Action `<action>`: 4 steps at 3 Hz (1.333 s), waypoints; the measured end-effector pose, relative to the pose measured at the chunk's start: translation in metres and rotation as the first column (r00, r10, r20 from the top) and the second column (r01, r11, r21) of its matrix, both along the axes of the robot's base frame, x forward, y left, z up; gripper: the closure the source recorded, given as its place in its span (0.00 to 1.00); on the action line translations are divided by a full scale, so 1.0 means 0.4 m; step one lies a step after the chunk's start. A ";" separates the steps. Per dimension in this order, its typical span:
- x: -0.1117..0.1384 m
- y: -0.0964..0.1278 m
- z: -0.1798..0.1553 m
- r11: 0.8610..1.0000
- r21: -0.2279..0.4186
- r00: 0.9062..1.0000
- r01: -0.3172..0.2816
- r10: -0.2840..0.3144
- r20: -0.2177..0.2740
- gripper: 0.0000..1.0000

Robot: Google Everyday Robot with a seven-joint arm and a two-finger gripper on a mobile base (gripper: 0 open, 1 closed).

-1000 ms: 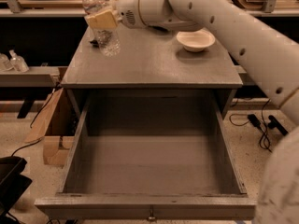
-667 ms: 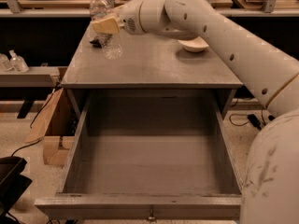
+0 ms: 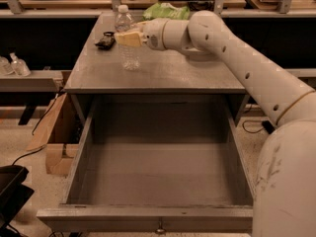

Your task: Pick water bottle from top drawer and place on counter

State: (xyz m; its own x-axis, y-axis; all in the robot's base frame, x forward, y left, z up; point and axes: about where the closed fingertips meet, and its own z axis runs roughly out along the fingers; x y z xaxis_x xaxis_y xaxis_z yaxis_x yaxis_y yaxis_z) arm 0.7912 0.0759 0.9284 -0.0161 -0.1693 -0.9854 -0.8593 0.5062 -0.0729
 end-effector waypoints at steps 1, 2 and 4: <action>0.015 -0.038 -0.038 0.999 0.035 1.000 0.013 -0.013 -0.009 1.00; 0.015 -0.038 -0.026 0.999 0.035 1.000 0.013 -0.013 -0.009 1.00; 0.015 -0.038 -0.025 0.999 0.035 1.000 0.013 -0.013 -0.009 0.54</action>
Offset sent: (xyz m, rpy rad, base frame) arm 0.0108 -0.0594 -0.0605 0.0583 0.0299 -0.0485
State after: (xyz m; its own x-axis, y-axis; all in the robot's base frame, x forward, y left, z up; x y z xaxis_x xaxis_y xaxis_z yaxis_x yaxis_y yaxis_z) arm 0.7974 0.0609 0.9185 -0.0267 -0.1346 -0.9905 -0.8531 0.5197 -0.0476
